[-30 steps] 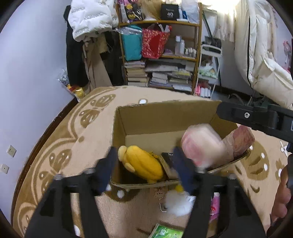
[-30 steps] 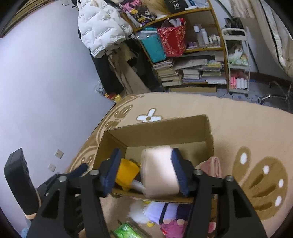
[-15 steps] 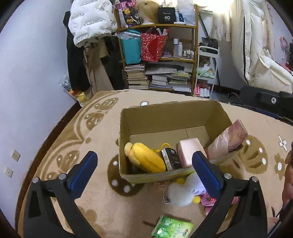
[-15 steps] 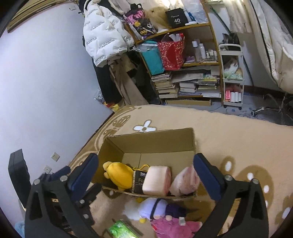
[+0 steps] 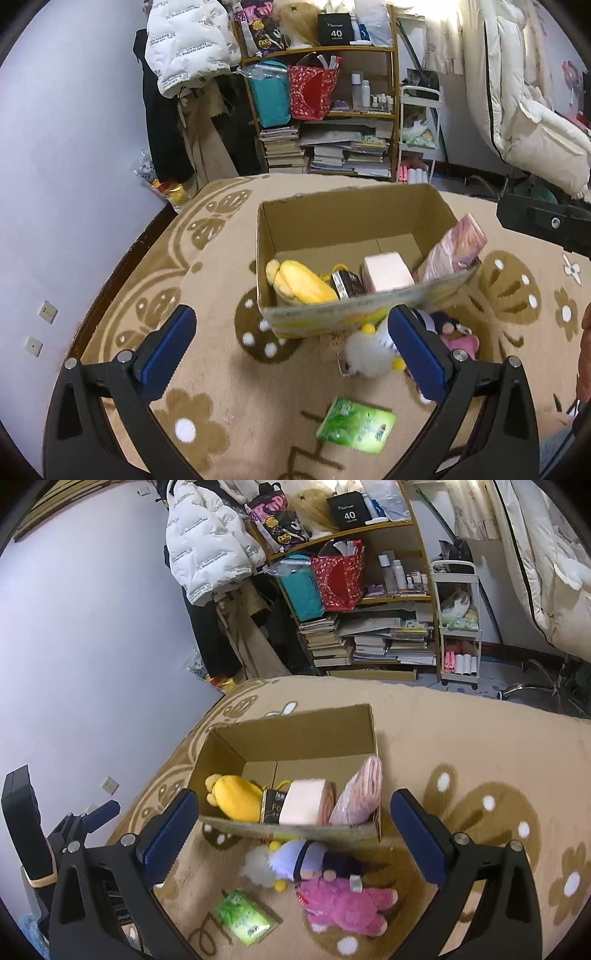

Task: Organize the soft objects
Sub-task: 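Lower the left tool toward the green tissue pack while the right tool lowers toward the pink bear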

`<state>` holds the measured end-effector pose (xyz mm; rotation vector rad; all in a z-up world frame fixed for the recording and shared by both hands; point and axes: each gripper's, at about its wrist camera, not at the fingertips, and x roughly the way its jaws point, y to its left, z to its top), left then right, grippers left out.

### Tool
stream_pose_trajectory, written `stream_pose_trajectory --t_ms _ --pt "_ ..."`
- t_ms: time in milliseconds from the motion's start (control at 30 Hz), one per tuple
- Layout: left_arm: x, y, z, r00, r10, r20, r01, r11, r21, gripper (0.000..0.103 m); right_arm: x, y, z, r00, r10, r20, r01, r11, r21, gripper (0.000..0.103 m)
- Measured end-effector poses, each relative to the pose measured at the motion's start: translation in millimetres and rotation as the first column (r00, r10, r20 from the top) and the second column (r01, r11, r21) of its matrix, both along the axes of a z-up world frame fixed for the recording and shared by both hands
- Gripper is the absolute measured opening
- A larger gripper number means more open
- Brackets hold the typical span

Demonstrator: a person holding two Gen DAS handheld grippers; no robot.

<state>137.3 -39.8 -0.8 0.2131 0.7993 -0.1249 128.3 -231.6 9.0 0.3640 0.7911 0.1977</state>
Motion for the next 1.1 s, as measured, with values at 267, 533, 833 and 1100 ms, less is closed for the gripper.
stream_pose_trajectory --t_ms 267,533,833,1100 --pt "-19 -5 -15 0.995 -0.012 -0.099 0.014 1.000 0.019 0.103 -22 2 -14 0.999 0.003 -0.042 -0.003 1.000 0.007 0.103" --pt "-29 -4 -39 0.985 -0.020 -0.171 0.022 1.000 0.010 0.103 -34 -1 -45 0.991 0.018 -0.134 -0.013 0.999 0.034 0.103" --pt "-20 -7 -76 0.951 -0.069 -0.300 0.073 0.997 0.003 0.102 -29 3 -75 0.974 0.041 -0.221 -0.031 0.998 0.049 0.103" --pt "-19 -15 -98 0.922 -0.108 -0.371 0.116 0.993 0.000 0.102 -24 6 -98 0.954 0.047 -0.296 -0.043 0.999 0.021 0.103"
